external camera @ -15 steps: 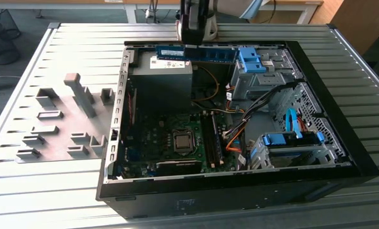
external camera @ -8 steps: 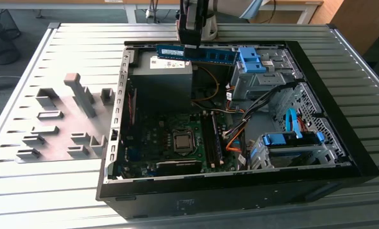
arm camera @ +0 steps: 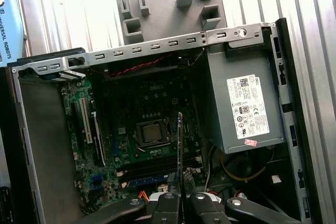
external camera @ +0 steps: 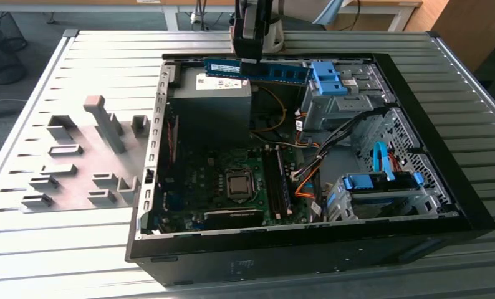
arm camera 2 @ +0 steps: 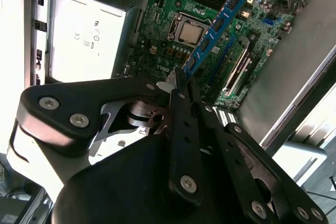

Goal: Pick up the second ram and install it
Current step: 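Insert the second ram into the second slot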

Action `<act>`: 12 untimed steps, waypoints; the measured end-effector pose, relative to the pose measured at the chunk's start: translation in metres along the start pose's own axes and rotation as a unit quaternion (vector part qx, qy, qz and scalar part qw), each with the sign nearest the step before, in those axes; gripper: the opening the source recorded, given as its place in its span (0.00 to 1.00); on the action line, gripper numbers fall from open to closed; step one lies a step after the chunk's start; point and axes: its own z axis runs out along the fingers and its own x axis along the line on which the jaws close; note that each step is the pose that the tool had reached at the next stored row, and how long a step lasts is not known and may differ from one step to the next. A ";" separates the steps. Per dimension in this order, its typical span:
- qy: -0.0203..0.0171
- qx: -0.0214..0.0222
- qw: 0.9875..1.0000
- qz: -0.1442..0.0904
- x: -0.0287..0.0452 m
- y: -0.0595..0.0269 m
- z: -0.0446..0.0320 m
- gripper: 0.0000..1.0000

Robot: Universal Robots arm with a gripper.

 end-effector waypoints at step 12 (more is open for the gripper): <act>0.000 0.000 1.000 0.010 0.0000 0.0000 0.0000 0.14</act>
